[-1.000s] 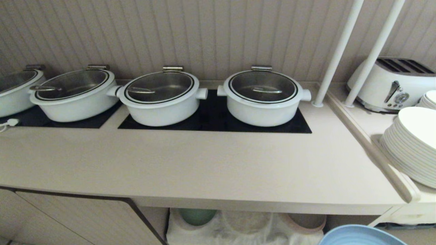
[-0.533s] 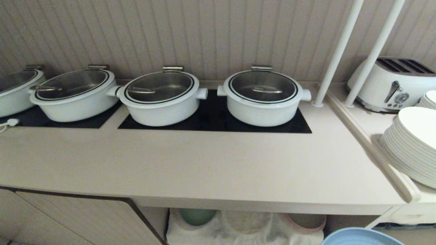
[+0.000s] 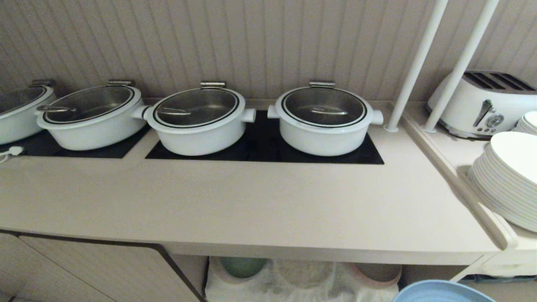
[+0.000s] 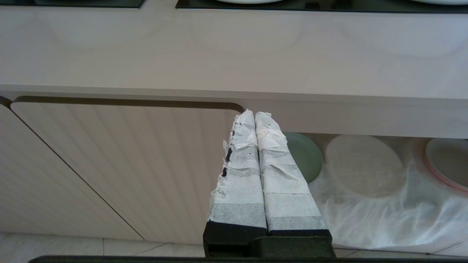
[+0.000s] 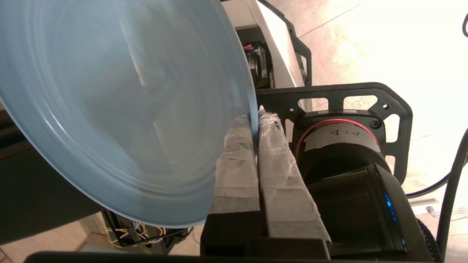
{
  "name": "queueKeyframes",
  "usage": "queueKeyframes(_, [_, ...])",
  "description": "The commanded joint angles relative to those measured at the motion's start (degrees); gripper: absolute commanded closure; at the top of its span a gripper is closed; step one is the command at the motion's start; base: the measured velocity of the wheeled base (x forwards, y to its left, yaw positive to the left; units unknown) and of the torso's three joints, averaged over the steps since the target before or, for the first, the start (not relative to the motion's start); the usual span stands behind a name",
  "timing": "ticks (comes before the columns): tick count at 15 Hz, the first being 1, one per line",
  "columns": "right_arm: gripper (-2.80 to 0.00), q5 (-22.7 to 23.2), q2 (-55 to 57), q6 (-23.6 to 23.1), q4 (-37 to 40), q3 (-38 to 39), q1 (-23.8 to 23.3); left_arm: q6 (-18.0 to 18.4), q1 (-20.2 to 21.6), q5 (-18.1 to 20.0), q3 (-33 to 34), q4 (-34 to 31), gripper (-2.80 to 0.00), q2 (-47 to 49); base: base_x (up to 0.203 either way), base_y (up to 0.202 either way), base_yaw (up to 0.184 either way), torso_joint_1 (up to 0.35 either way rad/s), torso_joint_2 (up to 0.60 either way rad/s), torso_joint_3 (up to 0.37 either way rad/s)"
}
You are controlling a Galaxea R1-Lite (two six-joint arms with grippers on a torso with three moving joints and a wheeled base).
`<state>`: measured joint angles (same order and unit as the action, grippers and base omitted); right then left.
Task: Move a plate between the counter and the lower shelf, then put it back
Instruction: Put the plate in the cupboard
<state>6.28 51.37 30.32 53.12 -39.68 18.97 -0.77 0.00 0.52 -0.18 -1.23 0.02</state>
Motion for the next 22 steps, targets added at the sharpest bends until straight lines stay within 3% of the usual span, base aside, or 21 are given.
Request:
queueKeyframes(1, [0.00,0.0,0.4,0.3,0.0,0.3,0.4,-0.1,0.0,0.0,0.0,0.0,0.00,0.0,0.000,0.000,0.000,0.000,0.00,0.000])
queueKeyframes(11, [0.00,0.0,2.2,0.3,-5.6,2.7,1.2,0.0,0.0,0.0,0.0,0.0,0.00,0.0,0.000,0.000,0.000,0.000,0.00,0.000])
queueKeyframes(22, [0.00,0.0,2.0,0.3,-5.6,2.6,1.1,0.0,0.0,0.0,0.0,0.0,0.00,0.0,0.000,0.000,0.000,0.000,0.00,0.000])
